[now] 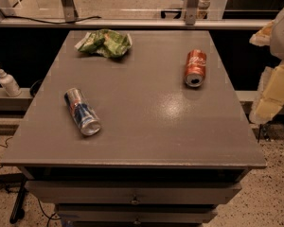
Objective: Place redbull can upright
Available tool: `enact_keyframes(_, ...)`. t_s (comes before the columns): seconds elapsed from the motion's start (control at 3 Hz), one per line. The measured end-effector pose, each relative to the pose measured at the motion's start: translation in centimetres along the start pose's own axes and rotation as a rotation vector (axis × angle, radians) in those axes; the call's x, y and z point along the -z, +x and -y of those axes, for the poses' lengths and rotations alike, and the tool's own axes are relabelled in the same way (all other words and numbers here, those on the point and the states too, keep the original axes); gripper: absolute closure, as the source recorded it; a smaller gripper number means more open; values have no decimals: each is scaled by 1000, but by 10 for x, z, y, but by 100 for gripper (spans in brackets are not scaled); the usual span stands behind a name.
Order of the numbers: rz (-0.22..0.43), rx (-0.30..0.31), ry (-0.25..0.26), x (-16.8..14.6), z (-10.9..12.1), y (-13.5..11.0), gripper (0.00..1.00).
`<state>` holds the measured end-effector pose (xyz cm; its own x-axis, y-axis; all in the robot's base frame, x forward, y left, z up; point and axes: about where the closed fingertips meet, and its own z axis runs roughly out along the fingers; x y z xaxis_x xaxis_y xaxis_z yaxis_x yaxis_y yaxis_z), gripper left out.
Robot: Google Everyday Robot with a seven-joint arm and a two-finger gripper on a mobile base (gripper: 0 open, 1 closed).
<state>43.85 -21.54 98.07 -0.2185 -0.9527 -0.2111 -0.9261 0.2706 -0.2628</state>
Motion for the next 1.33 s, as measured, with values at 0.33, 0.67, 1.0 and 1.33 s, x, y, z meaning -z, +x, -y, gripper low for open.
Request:
enact_keyframes(0.33, 1, 0, 4, 1, 0, -1, 0)
enact_keyframes(0.67, 48, 40, -4, -14, -7, -31, 0)
enact_keyframes(1.0, 128, 106, -25, -28, -18, -78, 0)
enact_keyframes(1.33, 222, 173, -38, -36, -28, -131, 0)
